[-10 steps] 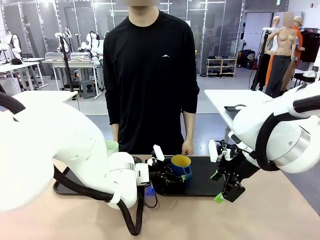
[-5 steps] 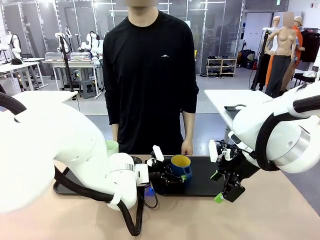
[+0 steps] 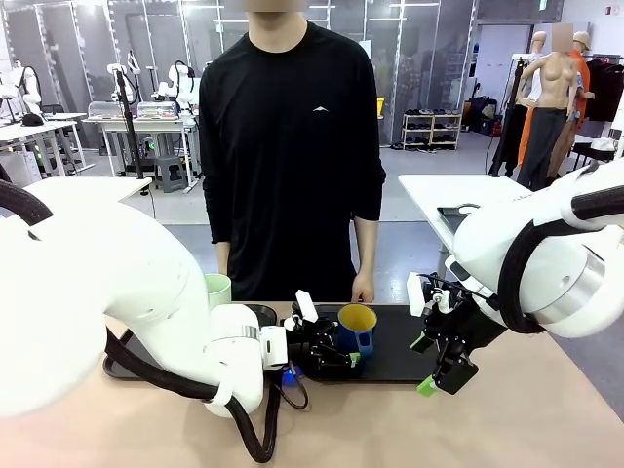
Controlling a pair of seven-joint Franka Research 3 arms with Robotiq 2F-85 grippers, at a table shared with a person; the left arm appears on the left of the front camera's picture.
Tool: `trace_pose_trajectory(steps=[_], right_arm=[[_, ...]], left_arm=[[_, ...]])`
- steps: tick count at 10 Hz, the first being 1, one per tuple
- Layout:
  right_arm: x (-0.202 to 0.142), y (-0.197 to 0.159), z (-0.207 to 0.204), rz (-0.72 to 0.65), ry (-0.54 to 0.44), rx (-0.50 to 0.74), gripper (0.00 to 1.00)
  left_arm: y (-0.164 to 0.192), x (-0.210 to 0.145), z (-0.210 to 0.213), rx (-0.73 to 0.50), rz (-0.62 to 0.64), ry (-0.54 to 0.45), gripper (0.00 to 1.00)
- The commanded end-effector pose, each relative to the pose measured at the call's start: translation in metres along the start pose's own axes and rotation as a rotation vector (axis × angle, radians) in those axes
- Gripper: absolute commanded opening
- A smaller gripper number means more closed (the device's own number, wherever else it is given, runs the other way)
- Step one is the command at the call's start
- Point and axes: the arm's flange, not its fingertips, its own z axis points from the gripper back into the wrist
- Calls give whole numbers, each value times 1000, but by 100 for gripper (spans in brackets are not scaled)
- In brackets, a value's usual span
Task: Sort and store the cups by type.
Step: Pick up the Handle plastic cup and place it into the empty Flat Tray.
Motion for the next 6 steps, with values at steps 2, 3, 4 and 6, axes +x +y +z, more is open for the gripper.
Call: trace_pose_trajectory(steps=[2,3,4,6], right_arm=[[0,3,-2,-13,0,-12,100],[0,3,-2,-13,0,-12,100],[0,3,-2,-13,0,-12,100],[0,3,-2,-13,0,-12,100]], left_arm=[[0,0,-1,1,3,-3,100],[0,0,-1,1,3,-3,100],[0,0,-1,1,3,-3,100],[4,6,-1,-1,25,-5,100]])
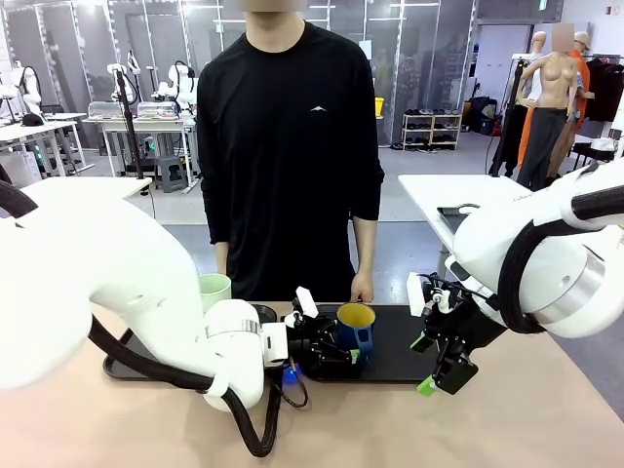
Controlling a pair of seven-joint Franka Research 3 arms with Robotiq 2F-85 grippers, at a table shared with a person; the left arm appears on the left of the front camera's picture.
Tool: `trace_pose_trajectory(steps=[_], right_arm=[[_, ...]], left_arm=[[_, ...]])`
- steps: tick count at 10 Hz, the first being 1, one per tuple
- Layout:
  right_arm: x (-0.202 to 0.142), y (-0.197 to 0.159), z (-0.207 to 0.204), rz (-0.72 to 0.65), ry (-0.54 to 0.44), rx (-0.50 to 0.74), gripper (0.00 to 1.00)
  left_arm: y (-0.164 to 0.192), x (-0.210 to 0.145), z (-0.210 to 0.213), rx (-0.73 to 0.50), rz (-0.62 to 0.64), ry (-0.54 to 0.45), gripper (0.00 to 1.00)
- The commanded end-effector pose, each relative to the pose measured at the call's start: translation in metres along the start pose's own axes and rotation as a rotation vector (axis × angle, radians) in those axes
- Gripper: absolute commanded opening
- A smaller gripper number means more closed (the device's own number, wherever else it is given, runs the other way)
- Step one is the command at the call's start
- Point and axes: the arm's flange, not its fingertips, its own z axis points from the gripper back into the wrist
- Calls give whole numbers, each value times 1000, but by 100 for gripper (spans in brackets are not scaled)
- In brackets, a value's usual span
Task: Sort and store the cups by type.
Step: Pick up the Handle plastic cup and place it into the empty Flat Tray.
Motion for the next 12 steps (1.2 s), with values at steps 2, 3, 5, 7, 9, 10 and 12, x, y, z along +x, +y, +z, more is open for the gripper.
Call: trace_pose_trajectory(steps=[2,3,5,7,9,10,12], right_arm=[[-1,3,-2,-13,1,-12,100],[-1,3,-2,-13,1,-12,100],[-1,3,-2,-13,1,-12,100],[-1,3,-2,-13,1,-12,100],[-1,3,-2,-13,1,-12,100],[-1,3,-2,-13,1,-12,100],[-1,3,-2,-13,1,-12,100]], left_arm=[[-3,-4,3,10,0,9,100],[-7,-4,5,17,7,4,100],[-16,0,12,22,2,25,100],[-23,3,21,52,-12,41,100],[-29,6,30,69,-16,57,100],[-31,7,38,97,-32,79,100],[-35,5,47,99,-13,71,100]])
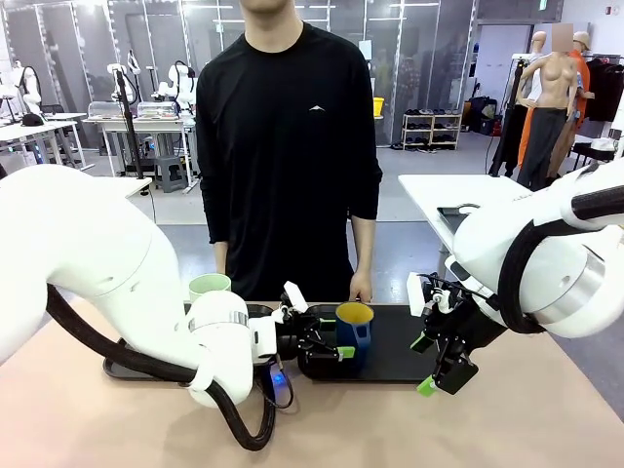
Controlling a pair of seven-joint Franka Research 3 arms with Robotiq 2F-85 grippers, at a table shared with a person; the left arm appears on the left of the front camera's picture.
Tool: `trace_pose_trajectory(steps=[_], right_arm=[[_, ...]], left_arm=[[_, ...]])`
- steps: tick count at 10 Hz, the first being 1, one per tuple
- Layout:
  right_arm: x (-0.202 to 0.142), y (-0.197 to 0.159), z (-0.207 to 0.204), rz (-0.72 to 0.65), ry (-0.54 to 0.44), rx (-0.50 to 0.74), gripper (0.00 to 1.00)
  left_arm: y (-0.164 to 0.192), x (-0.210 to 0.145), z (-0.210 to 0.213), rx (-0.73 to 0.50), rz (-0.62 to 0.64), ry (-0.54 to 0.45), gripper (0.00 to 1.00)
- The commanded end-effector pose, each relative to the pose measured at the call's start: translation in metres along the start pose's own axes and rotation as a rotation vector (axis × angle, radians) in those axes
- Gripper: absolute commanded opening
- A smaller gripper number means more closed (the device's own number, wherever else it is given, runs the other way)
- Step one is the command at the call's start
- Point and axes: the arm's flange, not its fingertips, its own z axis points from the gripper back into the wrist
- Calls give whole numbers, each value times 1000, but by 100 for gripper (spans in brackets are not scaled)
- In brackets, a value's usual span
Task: Sort and store the cups by type.
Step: Pick up the Handle plastic cup and place it into the empty Flat Tray.
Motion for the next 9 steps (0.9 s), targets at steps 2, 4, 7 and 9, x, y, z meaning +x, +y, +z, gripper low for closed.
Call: trace_pose_trajectory(steps=[2,4,7,9], right_arm=[[0,3,-2,-13,1,-12,100],[0,3,-2,-13,1,-12,100],[0,3,-2,-13,1,-12,100],[0,3,-2,-13,1,-12,100]], left_arm=[[-29,-10,26,48,-38,7,100],[-39,-6,39,73,-63,41,100],[-54,0,61,82,-49,71,100],[-24,8,44,47,-13,77,100]])
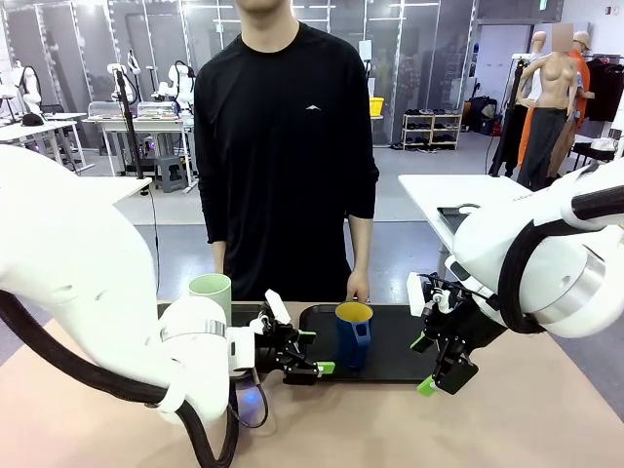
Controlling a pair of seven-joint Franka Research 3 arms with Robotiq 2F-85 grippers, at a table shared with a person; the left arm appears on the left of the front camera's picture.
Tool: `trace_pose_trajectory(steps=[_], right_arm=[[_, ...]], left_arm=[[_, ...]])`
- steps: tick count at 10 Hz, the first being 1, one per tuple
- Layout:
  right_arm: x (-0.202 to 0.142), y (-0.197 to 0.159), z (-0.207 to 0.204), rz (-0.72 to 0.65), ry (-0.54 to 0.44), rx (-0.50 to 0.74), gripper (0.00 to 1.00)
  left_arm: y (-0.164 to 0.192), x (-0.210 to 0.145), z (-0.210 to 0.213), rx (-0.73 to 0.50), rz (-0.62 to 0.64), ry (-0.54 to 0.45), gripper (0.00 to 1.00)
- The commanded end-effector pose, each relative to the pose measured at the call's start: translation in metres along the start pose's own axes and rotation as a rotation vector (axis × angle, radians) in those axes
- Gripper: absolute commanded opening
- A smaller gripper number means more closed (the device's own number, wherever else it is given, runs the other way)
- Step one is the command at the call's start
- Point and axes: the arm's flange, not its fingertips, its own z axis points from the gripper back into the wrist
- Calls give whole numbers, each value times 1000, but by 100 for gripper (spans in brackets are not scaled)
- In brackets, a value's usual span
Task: Sort and store the cups by type.
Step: Pick up the Handle plastic cup and place it into the empty Flat Tray.
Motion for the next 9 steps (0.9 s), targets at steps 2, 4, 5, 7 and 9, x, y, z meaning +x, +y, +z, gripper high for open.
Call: trace_pose_trajectory(steps=[2,4,5,7,9], right_arm=[[0,3,-2,-12,1,-11,100],[0,3,-2,-12,1,-11,100],[0,3,-2,-12,1,-11,100],[0,3,-2,-12,1,-11,100],[0,3,-2,-12,1,-11,100]], left_arm=[[9,-1,-5,6,-4,-18,100],[9,-1,-5,6,-4,-18,100],[9,-1,-5,6,-4,-18,100],[9,-1,-5,6,-4,-18,100],[9,-1,-5,6,-4,-18,100]])
